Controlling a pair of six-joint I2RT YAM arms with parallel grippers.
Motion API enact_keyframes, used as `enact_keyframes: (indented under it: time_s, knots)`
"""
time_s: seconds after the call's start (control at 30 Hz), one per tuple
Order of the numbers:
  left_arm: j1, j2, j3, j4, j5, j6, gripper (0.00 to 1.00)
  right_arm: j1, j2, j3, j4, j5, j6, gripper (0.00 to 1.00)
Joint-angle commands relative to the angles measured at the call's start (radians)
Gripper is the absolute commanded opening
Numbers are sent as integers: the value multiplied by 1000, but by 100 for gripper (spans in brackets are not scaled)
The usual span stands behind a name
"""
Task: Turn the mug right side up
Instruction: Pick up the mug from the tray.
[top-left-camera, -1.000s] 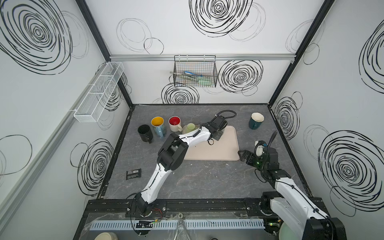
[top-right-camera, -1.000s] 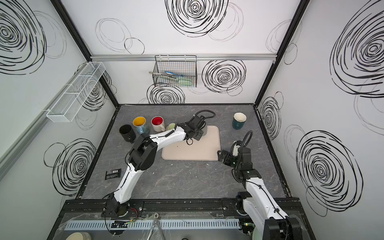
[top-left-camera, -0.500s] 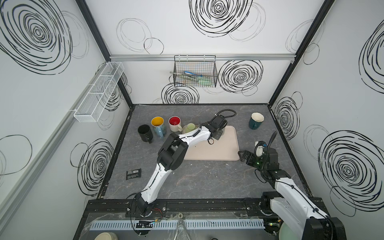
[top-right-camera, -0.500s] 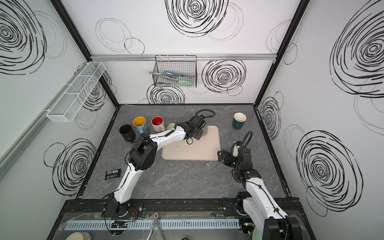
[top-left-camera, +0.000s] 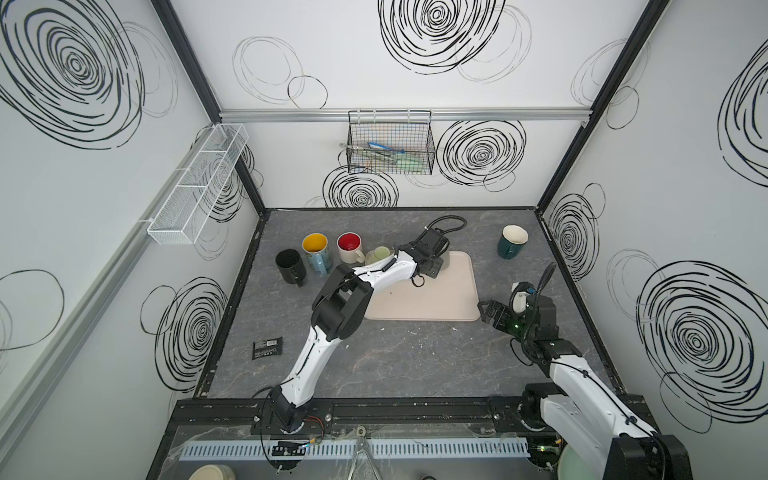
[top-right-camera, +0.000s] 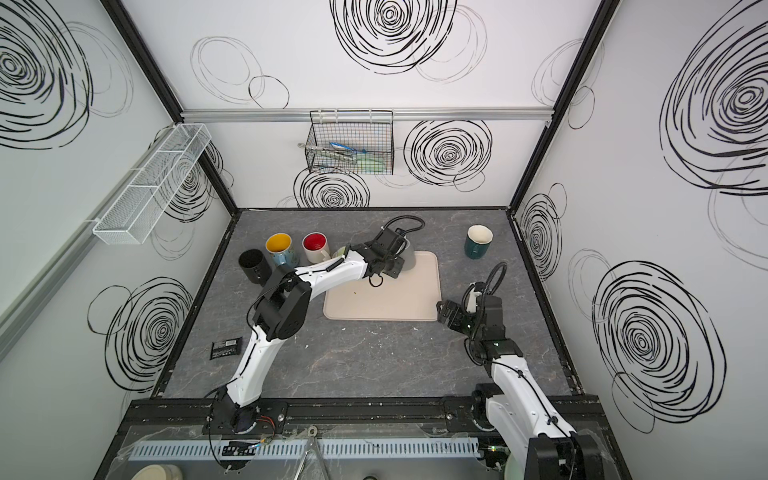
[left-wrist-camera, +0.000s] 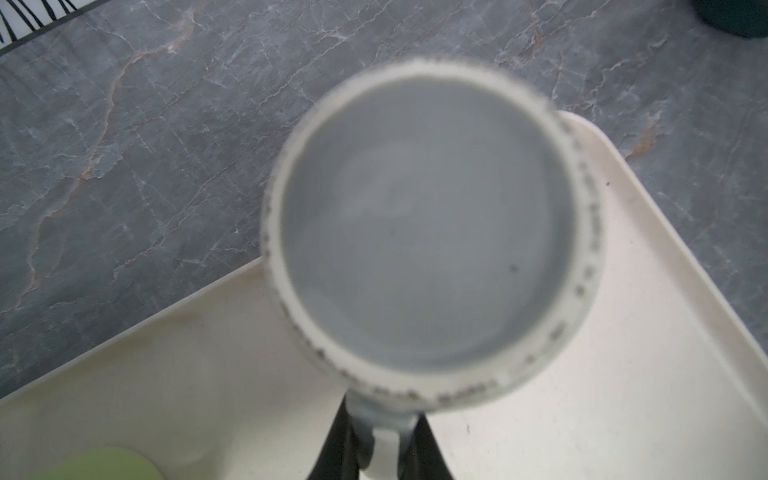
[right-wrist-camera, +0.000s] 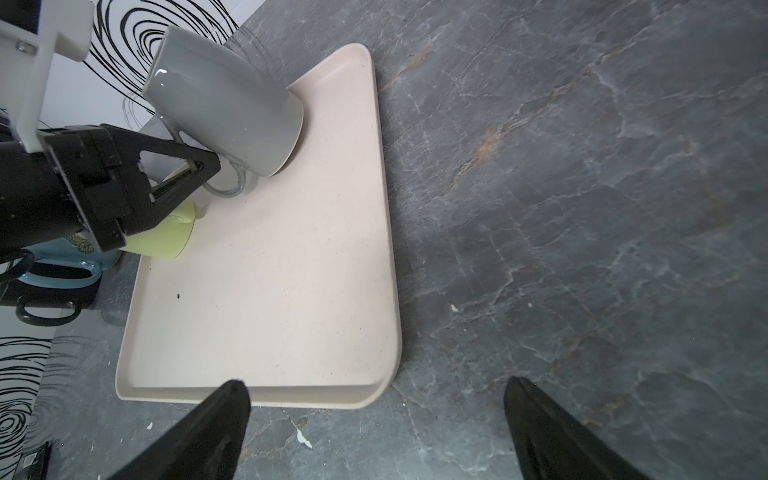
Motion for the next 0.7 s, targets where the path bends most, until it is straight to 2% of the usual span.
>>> enact_keyframes:
  time_s: [0.0, 0.47, 0.5, 0.67]
  knots:
    - [18, 0, -23, 70, 50, -25, 5, -5, -8, -11, 0, 16, 9, 100]
    - [24, -82, -145, 147, 122, -50, 4, -14, -26, -9, -3, -4, 10, 100]
    - [28, -88, -157, 153, 130, -58, 0, -13, -28, -11, -2, -6, 9, 100]
    - [47, -120, -220, 196, 187, -98, 0, -19, -36, -14, 0, -26, 9, 100]
